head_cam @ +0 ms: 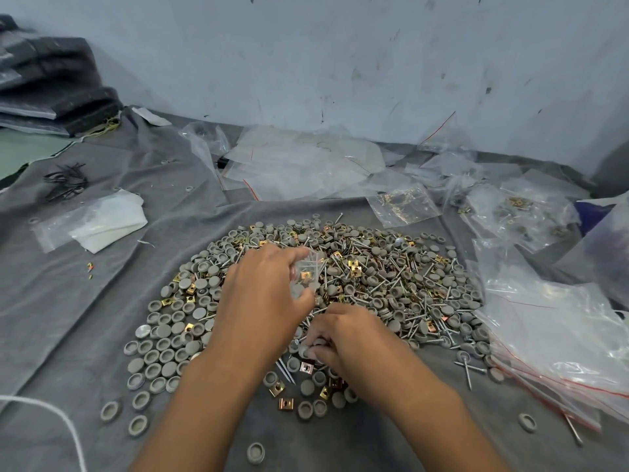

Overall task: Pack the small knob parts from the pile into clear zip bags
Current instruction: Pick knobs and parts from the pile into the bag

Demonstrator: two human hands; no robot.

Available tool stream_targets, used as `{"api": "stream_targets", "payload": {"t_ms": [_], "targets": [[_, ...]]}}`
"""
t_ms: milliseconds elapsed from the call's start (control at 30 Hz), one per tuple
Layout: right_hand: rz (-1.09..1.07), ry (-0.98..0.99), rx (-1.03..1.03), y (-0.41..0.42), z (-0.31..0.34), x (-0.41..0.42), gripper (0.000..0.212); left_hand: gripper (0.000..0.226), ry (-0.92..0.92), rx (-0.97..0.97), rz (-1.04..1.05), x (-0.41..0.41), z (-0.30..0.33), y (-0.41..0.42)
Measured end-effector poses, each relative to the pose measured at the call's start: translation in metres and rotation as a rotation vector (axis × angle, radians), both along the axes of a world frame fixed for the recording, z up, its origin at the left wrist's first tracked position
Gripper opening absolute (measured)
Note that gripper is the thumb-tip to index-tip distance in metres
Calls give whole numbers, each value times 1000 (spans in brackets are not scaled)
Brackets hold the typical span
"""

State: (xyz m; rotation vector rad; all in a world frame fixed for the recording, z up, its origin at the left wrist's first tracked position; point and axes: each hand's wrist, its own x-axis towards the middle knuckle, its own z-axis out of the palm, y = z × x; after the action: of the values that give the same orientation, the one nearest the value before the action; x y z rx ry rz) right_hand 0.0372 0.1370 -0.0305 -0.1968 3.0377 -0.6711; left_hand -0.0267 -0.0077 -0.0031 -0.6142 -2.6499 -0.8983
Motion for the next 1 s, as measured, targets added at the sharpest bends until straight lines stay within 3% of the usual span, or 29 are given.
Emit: {"api": "stream_targets", "payload": {"t_ms": [300,433,533,667,1000], "targets": [[-192,42,-292,26,9,0,5,55,-16,-8,-5,1,0,2],[-246,326,-486,25,17,-7,3,56,-13,-17,-15,3,0,3],[-216,478,-387,15,21,-14,9,55,-5,-17,-23,5,1,3],[-186,524,-268,5,19,-19,16,50,1,-22,-29,5,2,4],[-251,618,-409,3,25,-21,21,52,-9,-25,-34,5,2,3]]}}
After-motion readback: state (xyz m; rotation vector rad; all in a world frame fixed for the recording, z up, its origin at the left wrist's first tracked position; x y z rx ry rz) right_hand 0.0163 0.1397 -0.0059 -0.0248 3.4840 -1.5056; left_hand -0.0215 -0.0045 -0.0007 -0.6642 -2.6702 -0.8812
